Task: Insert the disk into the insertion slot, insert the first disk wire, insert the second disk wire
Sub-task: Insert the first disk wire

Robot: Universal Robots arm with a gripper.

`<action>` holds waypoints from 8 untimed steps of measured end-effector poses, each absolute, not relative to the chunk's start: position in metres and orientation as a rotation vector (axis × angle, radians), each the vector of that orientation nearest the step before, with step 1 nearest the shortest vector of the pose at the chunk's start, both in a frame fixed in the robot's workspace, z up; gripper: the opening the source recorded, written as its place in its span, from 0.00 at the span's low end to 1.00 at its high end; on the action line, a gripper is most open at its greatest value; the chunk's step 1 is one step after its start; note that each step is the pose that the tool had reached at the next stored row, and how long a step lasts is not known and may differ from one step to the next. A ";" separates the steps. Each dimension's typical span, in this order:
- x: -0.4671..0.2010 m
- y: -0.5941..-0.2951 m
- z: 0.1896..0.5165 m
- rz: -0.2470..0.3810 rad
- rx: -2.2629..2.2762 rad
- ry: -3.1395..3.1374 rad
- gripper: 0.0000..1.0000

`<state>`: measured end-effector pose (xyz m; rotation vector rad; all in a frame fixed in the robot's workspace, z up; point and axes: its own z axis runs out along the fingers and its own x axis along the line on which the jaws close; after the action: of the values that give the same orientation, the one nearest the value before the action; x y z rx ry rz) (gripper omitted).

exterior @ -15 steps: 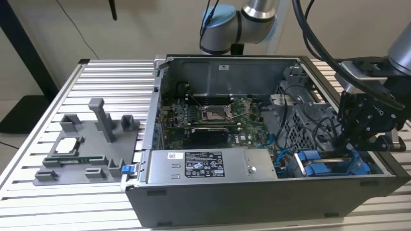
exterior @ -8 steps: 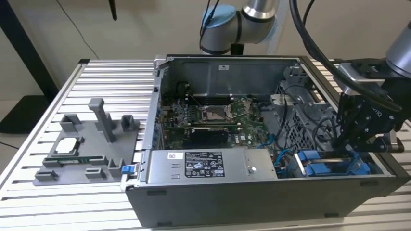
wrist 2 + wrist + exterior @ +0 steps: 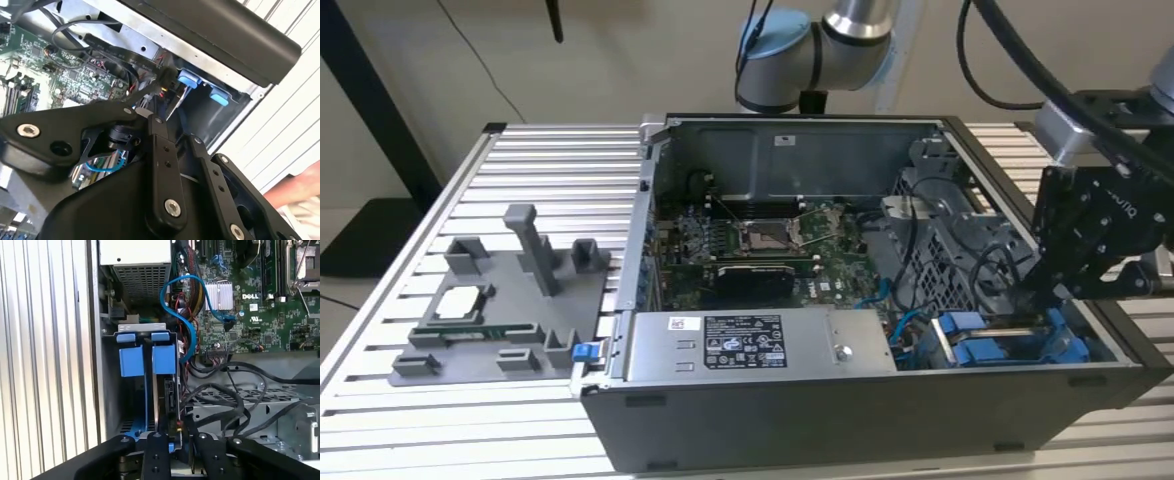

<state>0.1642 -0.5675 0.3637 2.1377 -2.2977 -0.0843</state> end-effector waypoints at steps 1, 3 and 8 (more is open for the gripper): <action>0.164 -0.567 0.368 -0.084 2.138 -2.298 1.00; 0.164 -0.567 0.375 -0.084 2.138 -2.298 1.00; 0.165 -0.566 0.380 -0.083 2.139 -2.300 1.00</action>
<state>0.1654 -0.5663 0.3805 2.1388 -2.2997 -0.0832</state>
